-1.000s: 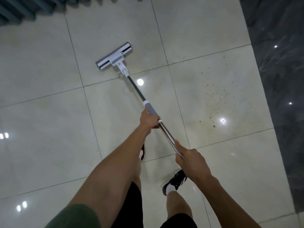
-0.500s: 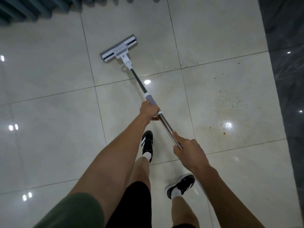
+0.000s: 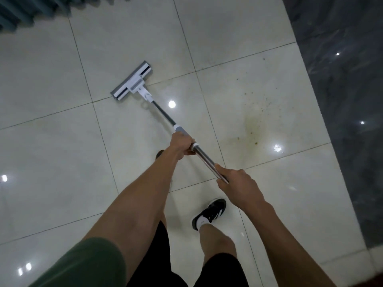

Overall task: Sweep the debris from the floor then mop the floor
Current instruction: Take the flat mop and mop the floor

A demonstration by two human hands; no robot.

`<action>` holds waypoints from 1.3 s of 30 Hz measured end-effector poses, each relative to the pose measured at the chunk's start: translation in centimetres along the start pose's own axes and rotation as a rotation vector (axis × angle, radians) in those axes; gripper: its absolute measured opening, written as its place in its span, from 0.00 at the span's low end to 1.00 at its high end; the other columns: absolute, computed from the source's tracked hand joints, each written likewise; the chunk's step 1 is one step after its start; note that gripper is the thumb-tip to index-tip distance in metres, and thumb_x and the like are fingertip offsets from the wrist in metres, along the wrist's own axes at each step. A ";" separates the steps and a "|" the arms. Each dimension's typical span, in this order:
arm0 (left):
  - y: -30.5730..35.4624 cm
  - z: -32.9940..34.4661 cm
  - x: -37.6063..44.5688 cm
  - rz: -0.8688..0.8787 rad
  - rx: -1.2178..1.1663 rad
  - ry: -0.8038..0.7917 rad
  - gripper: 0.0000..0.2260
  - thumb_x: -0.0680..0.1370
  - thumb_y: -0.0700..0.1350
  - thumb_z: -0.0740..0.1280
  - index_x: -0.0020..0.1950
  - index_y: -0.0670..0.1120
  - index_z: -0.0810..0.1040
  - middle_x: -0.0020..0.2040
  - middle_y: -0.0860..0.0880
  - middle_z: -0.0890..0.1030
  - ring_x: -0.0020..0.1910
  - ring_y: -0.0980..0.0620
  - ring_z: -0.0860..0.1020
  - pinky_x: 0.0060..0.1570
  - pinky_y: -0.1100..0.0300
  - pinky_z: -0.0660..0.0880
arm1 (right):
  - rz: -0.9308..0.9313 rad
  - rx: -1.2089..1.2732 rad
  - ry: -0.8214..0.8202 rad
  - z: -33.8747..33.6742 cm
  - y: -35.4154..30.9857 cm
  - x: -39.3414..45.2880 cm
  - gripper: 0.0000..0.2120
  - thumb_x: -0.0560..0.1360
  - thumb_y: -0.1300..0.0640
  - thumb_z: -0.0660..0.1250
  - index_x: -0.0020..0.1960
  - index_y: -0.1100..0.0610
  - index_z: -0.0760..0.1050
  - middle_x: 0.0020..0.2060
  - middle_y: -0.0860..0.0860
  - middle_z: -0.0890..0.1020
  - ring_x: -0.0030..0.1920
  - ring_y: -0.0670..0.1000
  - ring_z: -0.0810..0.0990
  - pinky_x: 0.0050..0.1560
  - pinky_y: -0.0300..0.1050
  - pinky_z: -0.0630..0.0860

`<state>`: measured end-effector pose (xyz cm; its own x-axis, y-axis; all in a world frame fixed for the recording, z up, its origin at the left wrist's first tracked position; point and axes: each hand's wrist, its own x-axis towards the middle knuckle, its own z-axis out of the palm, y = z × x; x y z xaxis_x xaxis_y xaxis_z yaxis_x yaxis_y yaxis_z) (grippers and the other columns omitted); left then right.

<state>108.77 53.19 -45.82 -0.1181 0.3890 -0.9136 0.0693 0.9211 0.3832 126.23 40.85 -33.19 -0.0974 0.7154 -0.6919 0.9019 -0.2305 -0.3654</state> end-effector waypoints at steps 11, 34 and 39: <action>-7.2 13.5 -6.5 0.012 0.080 -0.046 0.08 0.75 0.33 0.71 0.50 0.35 0.74 0.45 0.36 0.81 0.36 0.42 0.84 0.30 0.50 0.82 | 0.026 0.023 0.091 1.1 13.6 -10.0 0.20 0.81 0.48 0.60 0.73 0.41 0.66 0.44 0.52 0.80 0.39 0.54 0.79 0.42 0.51 0.81; -1.2 10.8 -4.5 0.110 0.074 -0.018 0.27 0.74 0.31 0.71 0.72 0.39 0.67 0.53 0.36 0.80 0.41 0.42 0.82 0.40 0.45 0.83 | 0.058 0.182 0.165 2.9 9.1 -6.7 0.24 0.80 0.48 0.60 0.75 0.41 0.62 0.40 0.54 0.80 0.40 0.54 0.78 0.42 0.48 0.78; 8.9 5.3 0.6 0.166 0.134 -0.018 0.18 0.74 0.32 0.70 0.63 0.37 0.72 0.49 0.37 0.79 0.36 0.44 0.81 0.32 0.52 0.81 | 0.050 0.185 0.222 -1.4 1.9 2.6 0.22 0.80 0.49 0.60 0.74 0.44 0.64 0.36 0.52 0.76 0.37 0.54 0.75 0.38 0.46 0.75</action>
<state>114.59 61.50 -43.67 -0.0763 0.5335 -0.8424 0.2178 0.8334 0.5080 128.23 43.18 -34.83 0.0583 0.8222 -0.5662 0.8089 -0.3713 -0.4559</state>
